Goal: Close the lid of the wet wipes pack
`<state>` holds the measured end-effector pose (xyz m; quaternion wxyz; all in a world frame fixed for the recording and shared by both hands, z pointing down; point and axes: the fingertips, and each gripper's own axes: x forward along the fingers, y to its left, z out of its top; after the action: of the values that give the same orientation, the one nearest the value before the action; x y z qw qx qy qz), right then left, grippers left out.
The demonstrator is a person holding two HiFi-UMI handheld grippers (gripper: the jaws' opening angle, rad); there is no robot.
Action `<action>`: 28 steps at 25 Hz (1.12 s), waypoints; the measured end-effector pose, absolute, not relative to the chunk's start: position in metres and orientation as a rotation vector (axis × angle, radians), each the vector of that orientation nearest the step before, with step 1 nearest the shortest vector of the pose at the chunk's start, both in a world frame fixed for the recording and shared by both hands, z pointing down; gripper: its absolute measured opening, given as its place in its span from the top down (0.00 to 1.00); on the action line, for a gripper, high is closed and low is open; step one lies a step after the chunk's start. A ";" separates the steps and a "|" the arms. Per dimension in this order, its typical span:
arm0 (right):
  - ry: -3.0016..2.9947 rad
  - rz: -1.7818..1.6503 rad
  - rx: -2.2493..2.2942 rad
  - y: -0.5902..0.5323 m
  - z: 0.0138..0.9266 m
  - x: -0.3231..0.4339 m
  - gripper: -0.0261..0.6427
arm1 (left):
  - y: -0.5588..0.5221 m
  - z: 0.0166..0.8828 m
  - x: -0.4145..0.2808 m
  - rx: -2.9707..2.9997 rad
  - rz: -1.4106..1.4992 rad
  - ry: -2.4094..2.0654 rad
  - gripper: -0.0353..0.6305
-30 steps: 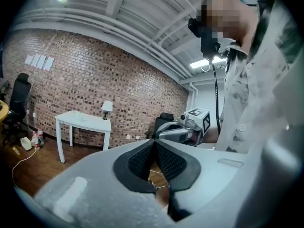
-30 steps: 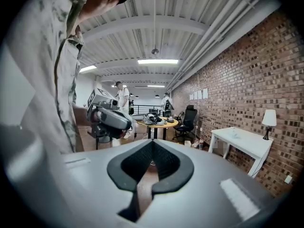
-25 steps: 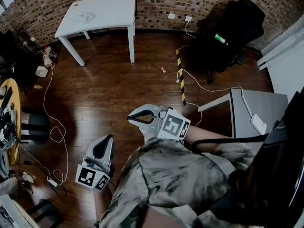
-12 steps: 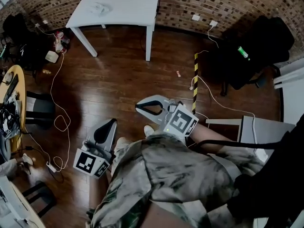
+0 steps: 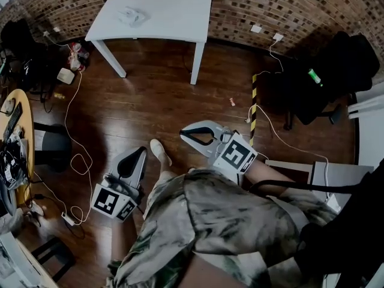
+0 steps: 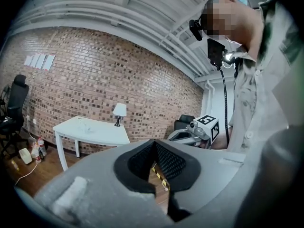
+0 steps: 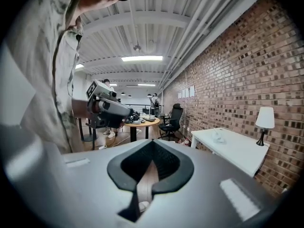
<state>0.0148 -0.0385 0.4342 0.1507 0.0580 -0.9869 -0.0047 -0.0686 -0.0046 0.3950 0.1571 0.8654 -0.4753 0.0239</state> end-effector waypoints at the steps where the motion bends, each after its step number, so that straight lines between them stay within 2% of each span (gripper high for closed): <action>1: -2.830 -0.013 0.177 -0.048 0.436 0.006 0.95 | -0.015 0.396 -0.078 2.480 0.066 -1.350 0.95; 15: -2.790 -0.059 0.302 -0.187 0.442 -0.146 0.95 | -0.145 0.400 -0.215 2.586 0.147 -1.206 0.95; 28: -2.764 -0.205 0.211 -0.297 0.465 -0.247 0.95 | -0.198 0.404 -0.303 2.505 0.086 -1.370 0.95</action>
<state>-0.2474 -0.2966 0.4652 0.1799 0.0748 -0.9782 -0.0726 -0.3030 -0.1983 0.4044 0.1423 0.8680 -0.4747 0.0300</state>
